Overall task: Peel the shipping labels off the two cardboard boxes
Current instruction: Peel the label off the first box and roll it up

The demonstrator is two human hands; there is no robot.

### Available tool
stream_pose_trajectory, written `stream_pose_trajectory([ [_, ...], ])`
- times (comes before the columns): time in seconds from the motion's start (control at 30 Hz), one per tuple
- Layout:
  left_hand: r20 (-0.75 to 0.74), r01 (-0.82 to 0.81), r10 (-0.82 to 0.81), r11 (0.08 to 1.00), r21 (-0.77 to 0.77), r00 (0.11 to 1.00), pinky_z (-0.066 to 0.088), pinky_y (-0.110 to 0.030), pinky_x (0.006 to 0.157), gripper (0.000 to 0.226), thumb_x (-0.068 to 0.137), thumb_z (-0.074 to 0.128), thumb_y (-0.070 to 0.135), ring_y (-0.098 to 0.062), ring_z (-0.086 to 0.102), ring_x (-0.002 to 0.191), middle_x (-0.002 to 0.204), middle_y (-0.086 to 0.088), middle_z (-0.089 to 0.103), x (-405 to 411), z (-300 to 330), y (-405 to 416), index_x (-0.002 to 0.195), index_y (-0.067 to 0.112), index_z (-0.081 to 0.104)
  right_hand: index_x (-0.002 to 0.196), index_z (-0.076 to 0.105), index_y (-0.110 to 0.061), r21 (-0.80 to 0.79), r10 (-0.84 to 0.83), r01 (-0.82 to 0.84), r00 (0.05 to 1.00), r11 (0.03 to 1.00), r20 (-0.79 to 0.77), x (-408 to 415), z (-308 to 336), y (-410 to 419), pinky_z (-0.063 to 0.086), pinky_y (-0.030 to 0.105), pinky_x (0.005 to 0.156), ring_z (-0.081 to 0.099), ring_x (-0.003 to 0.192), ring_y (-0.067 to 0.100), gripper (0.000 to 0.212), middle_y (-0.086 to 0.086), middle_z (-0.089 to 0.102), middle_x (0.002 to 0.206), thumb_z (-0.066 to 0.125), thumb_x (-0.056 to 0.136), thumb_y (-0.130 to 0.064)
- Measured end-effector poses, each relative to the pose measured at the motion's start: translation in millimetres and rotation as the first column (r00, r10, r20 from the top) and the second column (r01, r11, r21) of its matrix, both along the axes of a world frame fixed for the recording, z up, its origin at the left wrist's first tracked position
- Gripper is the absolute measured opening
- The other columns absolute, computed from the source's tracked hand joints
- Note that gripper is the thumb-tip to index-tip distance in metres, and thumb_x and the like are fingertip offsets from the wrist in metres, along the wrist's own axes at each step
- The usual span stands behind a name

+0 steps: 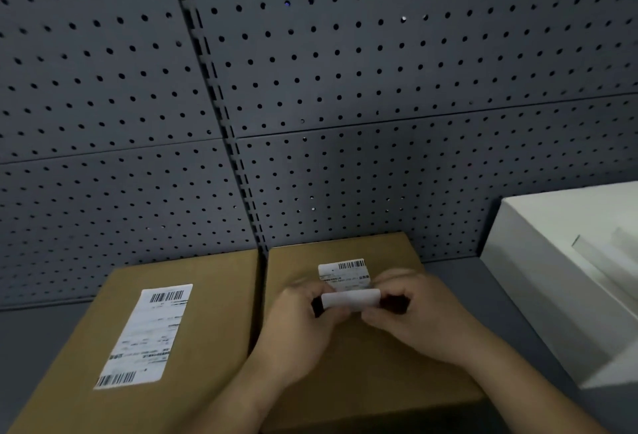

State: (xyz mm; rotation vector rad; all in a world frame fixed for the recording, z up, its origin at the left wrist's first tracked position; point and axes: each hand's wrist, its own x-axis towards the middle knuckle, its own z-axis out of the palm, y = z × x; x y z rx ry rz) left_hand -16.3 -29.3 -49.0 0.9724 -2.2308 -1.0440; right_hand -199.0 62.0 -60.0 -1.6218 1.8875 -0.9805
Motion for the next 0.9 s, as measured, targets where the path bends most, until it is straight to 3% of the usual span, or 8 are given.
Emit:
stream_pose_trajectory([
  [0.1, -0.027, 0.008, -0.007, 1.000, 0.027, 1.000, 0.045, -0.001, 0.068, 0.007, 0.087, 0.075, 0.027, 0.016, 0.061, 0.087, 0.086, 0.021, 0.068, 0.7, -1.2, -1.0, 0.087, 0.034, 0.073, 0.097, 0.078, -0.038, -0.004, -0.002, 0.001, 0.999, 1.000, -0.037, 1.1, 1.1, -0.8, 0.048, 0.011, 0.086, 0.061, 0.100, -0.006, 0.011, -0.021, 0.069, 0.101, 0.073, 0.088, -0.034],
  [0.27, -0.017, -0.049, 0.050, 0.998, 0.030, 0.999, 0.046, -0.003, 0.067, 0.014, 0.077, 0.083, 0.027, 0.010, 0.062, 0.087, 0.089, 0.017, 0.069, 1.5, -5.6, -5.4, 0.087, 0.030, 0.074, 0.082, 0.073, -0.030, 0.016, -0.016, 0.018, 0.995, 1.000, -0.098, 0.2, 0.8, -3.7, 0.052, 0.027, 0.070, 0.061, 0.081, 0.007, 0.015, -0.009, 0.065, 0.081, 0.066, 0.093, -0.035],
  [0.33, -0.011, -0.053, 0.053, 0.998, 0.020, 0.999, 0.046, -0.001, 0.074, 0.018, 0.074, 0.085, 0.024, 0.013, 0.060, 0.093, 0.093, 0.019, 0.068, 2.0, -6.2, -6.7, 0.085, 0.033, 0.074, 0.080, 0.071, -0.029, 0.010, -0.021, 0.022, 0.995, 1.000, -0.101, 0.0, 0.4, -4.4, 0.049, 0.021, 0.065, 0.061, 0.079, 0.006, 0.017, -0.009, 0.064, 0.079, 0.065, 0.093, -0.037],
  [0.43, 0.006, -0.037, 0.037, 0.999, 0.008, 0.999, 0.042, 0.004, 0.076, 0.022, 0.080, 0.081, 0.020, 0.018, 0.057, 0.098, 0.096, 0.023, 0.068, 1.6, -6.2, -5.6, 0.091, 0.038, 0.075, 0.086, 0.073, -0.030, 0.001, -0.020, 0.020, 0.996, 1.000, -0.087, -0.1, -2.1, -4.1, 0.044, 0.010, 0.069, 0.061, 0.084, -0.001, 0.015, -0.016, 0.066, 0.079, 0.065, 0.093, -0.040],
  [0.57, -0.022, -0.027, 0.026, 1.000, -0.017, 0.999, 0.040, 0.006, 0.082, 0.027, 0.086, 0.075, 0.019, 0.021, 0.055, 0.101, 0.098, 0.030, 0.064, 0.3, -4.8, -3.6, 0.101, 0.041, 0.072, 0.082, 0.070, -0.034, -0.003, -0.039, 0.039, 0.996, 0.999, -0.079, -2.3, -4.2, -3.9, 0.042, 0.009, 0.068, 0.059, 0.085, -0.003, 0.010, -0.016, 0.064, 0.079, 0.069, 0.090, -0.040],
  [0.63, -0.032, -0.022, 0.021, 0.999, -0.026, 0.999, 0.040, 0.005, 0.085, 0.030, 0.087, 0.074, 0.020, 0.020, 0.055, 0.103, 0.100, 0.033, 0.063, 0.1, -3.6, -2.9, 0.103, 0.045, 0.070, 0.089, 0.073, -0.034, 0.004, -0.033, 0.033, 0.998, 0.999, -0.062, -2.8, -3.1, -4.4, 0.042, 0.007, 0.071, 0.058, 0.088, -0.005, 0.005, -0.017, 0.063, 0.083, 0.073, 0.087, -0.038],
  [0.73, -0.020, -0.033, 0.033, 0.999, -0.025, 0.999, 0.040, 0.004, 0.084, 0.030, 0.087, 0.074, 0.021, 0.021, 0.055, 0.102, 0.097, 0.033, 0.063, 0.5, -2.2, -2.6, 0.099, 0.048, 0.068, 0.102, 0.076, -0.033, -0.002, -0.013, 0.013, 0.997, 1.000, -0.081, -3.2, -2.5, -6.4, 0.042, 0.004, 0.076, 0.058, 0.094, -0.007, 0.015, -0.019, 0.066, 0.092, 0.074, 0.087, -0.034],
  [0.9, -0.027, -0.034, 0.033, 0.999, -0.025, 0.999, 0.040, 0.005, 0.081, 0.029, 0.086, 0.076, 0.024, 0.018, 0.056, 0.103, 0.097, 0.033, 0.064, 0.5, -2.2, -0.5, 0.098, 0.050, 0.069, 0.090, 0.074, -0.028, -0.021, -0.052, 0.051, 0.994, 0.998, -0.091, -2.2, -4.9, -5.8, 0.047, 0.014, 0.070, 0.060, 0.083, 0.003, 0.012, -0.011, 0.065, 0.084, 0.067, 0.093, -0.037],
])
